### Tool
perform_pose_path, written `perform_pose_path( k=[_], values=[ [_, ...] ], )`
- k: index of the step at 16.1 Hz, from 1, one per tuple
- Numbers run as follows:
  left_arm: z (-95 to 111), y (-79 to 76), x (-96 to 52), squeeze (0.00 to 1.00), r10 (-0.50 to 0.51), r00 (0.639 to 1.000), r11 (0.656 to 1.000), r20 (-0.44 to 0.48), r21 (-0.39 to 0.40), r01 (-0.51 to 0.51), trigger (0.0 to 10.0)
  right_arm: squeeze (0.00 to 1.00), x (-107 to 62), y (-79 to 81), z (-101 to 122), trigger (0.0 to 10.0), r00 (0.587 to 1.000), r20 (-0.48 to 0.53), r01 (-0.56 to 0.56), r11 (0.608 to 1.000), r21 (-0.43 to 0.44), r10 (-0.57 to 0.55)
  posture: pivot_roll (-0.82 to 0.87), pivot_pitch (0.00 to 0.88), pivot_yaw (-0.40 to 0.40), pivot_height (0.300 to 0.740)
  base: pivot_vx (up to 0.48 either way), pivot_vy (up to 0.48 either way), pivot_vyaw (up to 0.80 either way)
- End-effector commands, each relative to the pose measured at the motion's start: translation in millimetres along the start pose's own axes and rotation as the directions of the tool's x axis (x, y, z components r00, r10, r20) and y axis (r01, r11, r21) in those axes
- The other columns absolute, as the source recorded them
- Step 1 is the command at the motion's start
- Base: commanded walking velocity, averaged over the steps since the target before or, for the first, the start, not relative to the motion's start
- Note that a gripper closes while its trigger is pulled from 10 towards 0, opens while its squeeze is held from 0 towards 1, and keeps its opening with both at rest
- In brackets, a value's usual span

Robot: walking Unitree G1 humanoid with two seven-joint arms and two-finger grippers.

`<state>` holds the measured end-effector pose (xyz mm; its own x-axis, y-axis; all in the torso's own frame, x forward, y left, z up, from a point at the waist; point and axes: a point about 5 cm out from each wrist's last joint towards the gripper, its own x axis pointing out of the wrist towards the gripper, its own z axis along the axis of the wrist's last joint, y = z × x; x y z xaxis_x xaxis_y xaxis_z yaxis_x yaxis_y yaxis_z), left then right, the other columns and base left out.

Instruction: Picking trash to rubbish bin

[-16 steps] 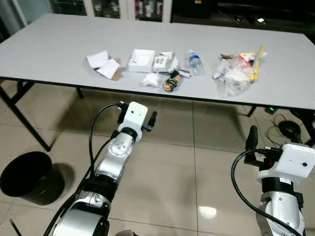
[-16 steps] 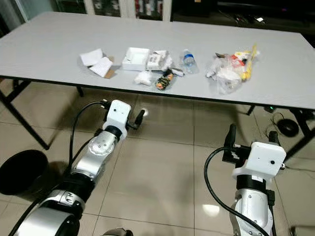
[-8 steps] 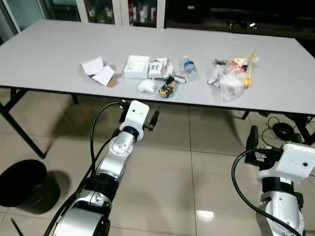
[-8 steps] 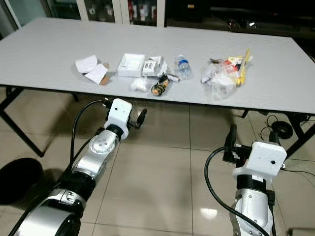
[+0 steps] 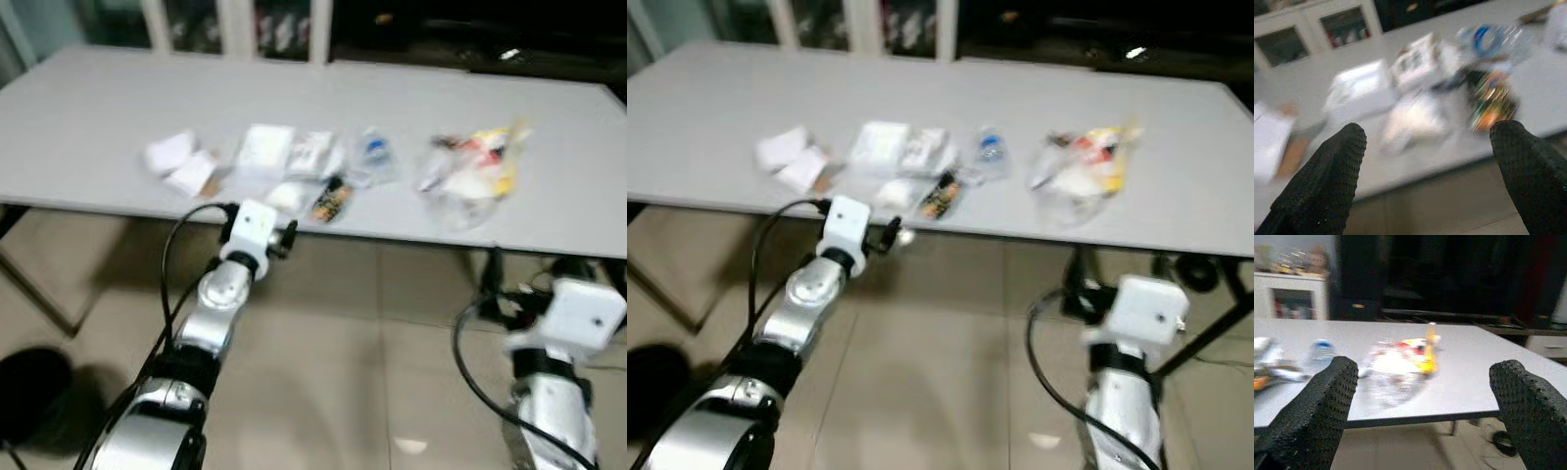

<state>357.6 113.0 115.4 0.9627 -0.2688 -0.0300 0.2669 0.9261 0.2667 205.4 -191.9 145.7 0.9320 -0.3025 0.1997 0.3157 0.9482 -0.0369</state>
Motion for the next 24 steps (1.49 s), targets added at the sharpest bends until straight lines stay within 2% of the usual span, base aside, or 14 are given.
perform_pose_path(
  k=[1, 3, 8, 10, 14, 16, 19, 21, 23, 24],
  values=[
    [6, -13.5, 3.2, 0.00, -0.042, 0.999, 0.999, 0.019, -0.002, 0.042, 10.0, 0.00, 0.5, -4.6, 0, 10.0, 1.000, -0.001, 0.017, 1.000, -0.006, -0.017, 0.08, 0.050, -0.022, 0.740, 0.442, 0.000, 0.00],
    [6, -14.9, 3.8, 0.00, -0.043, 0.999, 0.999, 0.013, -0.004, 0.043, 10.0, 0.00, 0.3, -4.7, -1, 10.0, 1.000, -0.003, 0.019, 1.000, -0.004, -0.019, 0.07, 0.051, -0.021, 0.740, 0.412, 0.000, 0.00],
    [6, -21.9, 3.5, 0.00, -0.072, 0.997, 0.997, 0.021, -0.024, 0.073, 10.0, 0.00, -1.3, -5.9, -2, 10.0, 1.000, -0.009, 0.024, 1.000, -0.005, -0.024, 0.07, 0.049, -0.020, 0.740, 0.000, 0.000, 0.00],
    [2, -27.3, 2.5, 0.00, -0.091, 0.996, 0.996, -0.004, 0.011, 0.091, 10.0, 0.00, -1.0, -7.7, -3, 10.0, 1.000, -0.010, 0.029, 1.000, -0.007, -0.029, 0.06, 0.044, -0.019, 0.740, 0.000, 0.000, 0.00],
    [-14, -27.9, -8.3, 0.00, -0.146, 0.987, 0.989, -0.073, -0.010, 0.146, 10.0, 0.00, -1.1, -8.7, -4, 10.0, 0.999, -0.012, 0.032, 0.999, -0.013, -0.032, 0.07, 0.044, -0.020, 0.740, 0.000, 0.000, 0.00],
    [-24, -25.1, -16.0, 0.00, -0.173, 0.976, 0.985, -0.136, -0.028, 0.170, 10.0, 0.00, -2.1, -9.6, -5, 10.0, 0.999, -0.016, 0.036, 0.999, -0.016, -0.036, 0.07, 0.041, -0.017, 0.740, 0.000, 0.000, 0.00],
    [-23, -18.0, -19.5, 0.00, -0.176, 0.968, 0.984, -0.179, -0.051, 0.170, 10.0, 0.00, -3.3, -11.3, -8, 10.0, 0.999, -0.024, 0.046, 0.999, -0.015, -0.046, 0.08, 0.047, -0.018, 0.740, 0.000, 0.000, 0.00],
    [-18, -23.8, -22.6, 0.00, -0.214, 0.965, 0.977, -0.154, -0.054, 0.208, 10.0, 0.00, 0.2, -9.3, -10, 10.0, 0.999, -0.032, 0.023, 1.000, 0.015, -0.023, 0.09, 0.054, -0.025, 0.740, 0.000, 0.000, 0.00],
    [-17, -22.1, -23.7, 0.00, -0.205, 0.965, 0.978, -0.163, -0.061, 0.197, 10.0, 0.00, 3.2, -8.1, -9, 10.0, 1.000, -0.025, 0.012, 1.000, 0.022, -0.011, 0.10, 0.057, -0.032, 0.740, 0.000, 0.000, 0.00],
    [-18, -18.2, -28.8, 0.00, -0.191, 0.967, 0.981, -0.170, -0.061, 0.183, 10.0, 0.00, 8.0, -5.6, -7, 10.0, 1.000, -0.017, -0.015, 0.999, 0.032, 0.015, 0.13, 0.070, -0.047, 0.740, 0.000, 0.000, 0.00]
  ],
)
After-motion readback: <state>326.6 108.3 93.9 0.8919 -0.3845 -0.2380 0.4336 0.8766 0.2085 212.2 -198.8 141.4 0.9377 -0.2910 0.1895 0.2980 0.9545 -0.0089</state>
